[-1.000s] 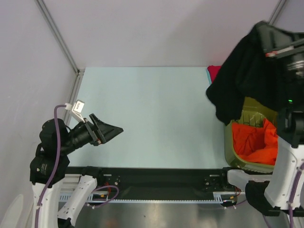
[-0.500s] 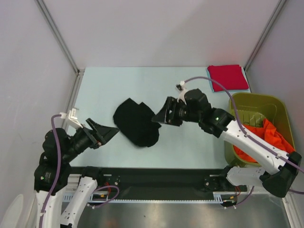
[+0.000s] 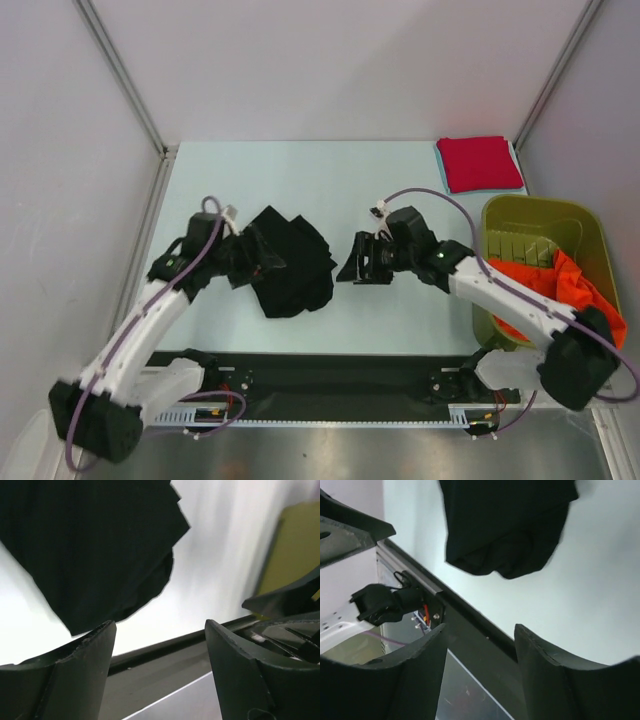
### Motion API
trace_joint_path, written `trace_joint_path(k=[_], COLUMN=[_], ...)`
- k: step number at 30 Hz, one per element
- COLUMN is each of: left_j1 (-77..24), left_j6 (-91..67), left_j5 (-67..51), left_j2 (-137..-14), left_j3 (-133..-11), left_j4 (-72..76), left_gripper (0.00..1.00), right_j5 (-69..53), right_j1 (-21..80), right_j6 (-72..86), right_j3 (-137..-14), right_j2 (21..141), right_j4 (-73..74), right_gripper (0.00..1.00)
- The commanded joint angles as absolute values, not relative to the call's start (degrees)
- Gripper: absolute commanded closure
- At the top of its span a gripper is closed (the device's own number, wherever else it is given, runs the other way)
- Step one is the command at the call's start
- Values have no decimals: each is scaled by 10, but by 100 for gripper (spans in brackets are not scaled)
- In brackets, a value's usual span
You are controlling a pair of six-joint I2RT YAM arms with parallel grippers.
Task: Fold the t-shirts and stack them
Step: Flatten the tshirt out
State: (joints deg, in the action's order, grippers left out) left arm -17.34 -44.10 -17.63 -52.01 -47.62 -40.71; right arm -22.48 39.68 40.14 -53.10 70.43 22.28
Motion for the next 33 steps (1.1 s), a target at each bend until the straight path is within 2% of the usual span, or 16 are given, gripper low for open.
trace_joint_path(k=[1, 5, 9, 14, 17, 20, 23, 24, 26, 30, 33], left_j1=[-221, -229, -213, -175, -141, -124, -126, -127, -129, -129, -130], left_j6=[-363, -318, -287, -276, -262, -236, -227, -227, -232, -285, -320], left_j5=[-143, -106, -80, -100, -125, -113, -119, -126, -139, -173, -201], left_j2=[-651, -715, -680, -650, -651, -671, -675, -673, -660, -584, -500], left_j3=[-537, -567, -563, -531, -530, -562, -584, -584, -578, -516, -455], left_j4=[-346, -370, -361, -351, -358, -386, -387, -381, -383, -360, -349], left_gripper=[22, 20, 19, 19, 18, 18, 17, 17, 17, 17, 17], right_j5=[-287, -354, -377, -409, -423, -432, -404, -391, -355, -316, -331], right_j1=[365, 319, 312, 300, 300, 303, 301, 301, 302, 305, 304], right_j6=[374, 349, 309, 337, 350, 353, 342, 322, 301, 265, 260], right_j3=[-547, -575, -639, -685, -705, -722, -737, -739, -756, -739, -731], right_j2=[800, 908, 999, 1075, 1113, 1148, 1152, 1151, 1147, 1134, 1156], right_j4=[136, 97, 101, 49, 47, 52, 82, 92, 151, 177, 164], right_gripper=[41, 37, 35, 37, 43, 60, 57, 51, 46, 43, 44])
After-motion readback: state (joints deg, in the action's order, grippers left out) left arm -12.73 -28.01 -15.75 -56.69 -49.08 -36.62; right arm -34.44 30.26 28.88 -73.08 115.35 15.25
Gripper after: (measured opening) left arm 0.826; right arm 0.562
